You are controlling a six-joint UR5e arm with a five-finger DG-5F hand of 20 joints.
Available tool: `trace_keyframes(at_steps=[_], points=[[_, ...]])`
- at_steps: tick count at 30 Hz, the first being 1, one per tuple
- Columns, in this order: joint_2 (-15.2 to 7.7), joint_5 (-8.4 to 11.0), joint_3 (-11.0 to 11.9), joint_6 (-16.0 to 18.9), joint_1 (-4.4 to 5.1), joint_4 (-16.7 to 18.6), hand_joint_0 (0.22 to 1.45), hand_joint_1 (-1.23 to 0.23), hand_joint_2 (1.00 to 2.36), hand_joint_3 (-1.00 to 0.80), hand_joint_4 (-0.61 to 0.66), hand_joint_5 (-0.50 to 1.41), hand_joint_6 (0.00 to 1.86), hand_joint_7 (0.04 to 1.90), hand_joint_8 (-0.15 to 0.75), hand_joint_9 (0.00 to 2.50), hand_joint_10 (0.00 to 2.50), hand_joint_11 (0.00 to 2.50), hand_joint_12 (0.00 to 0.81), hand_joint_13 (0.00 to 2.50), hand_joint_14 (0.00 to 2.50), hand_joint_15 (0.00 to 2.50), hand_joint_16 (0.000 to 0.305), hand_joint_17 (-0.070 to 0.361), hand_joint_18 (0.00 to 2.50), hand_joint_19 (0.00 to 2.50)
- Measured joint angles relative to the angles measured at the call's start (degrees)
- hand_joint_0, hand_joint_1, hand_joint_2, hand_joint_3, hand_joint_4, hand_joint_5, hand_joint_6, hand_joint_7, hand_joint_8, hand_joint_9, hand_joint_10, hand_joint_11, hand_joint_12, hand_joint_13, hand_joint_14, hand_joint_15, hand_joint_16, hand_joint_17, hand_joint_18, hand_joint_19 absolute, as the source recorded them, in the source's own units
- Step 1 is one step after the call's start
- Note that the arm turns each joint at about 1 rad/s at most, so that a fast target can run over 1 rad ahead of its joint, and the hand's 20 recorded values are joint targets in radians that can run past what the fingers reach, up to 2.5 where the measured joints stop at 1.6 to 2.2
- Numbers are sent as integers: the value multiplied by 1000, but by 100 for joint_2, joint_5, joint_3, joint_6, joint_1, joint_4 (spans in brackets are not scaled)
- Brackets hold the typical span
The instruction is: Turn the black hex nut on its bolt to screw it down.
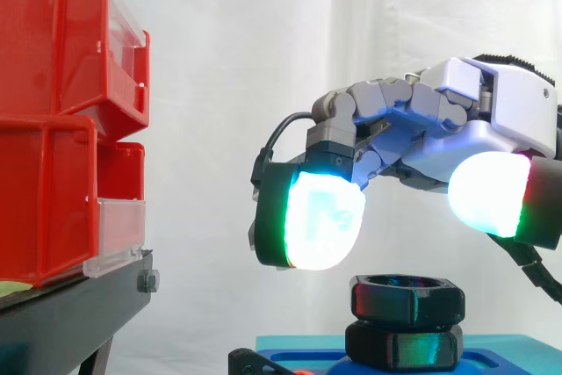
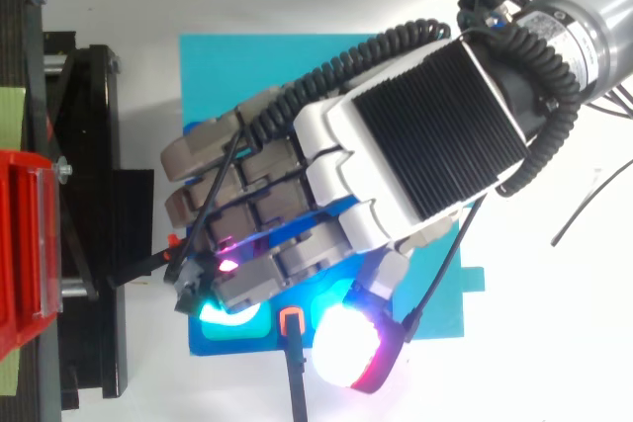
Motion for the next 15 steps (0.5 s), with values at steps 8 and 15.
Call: trace_keyframes(at_steps=[8,15], points=[[-3,197,-1,-30,157,-152,479,-365,1000,-500,94,-101,601,1143,186,809,15,364,247,707,14,352,30,68,463,325],[-10,234,-7,-104,221,-250,479,-367,1000,-500,94,-99,585,1157,188,811,13,365,246,708,14,352,30,68,460,329]])
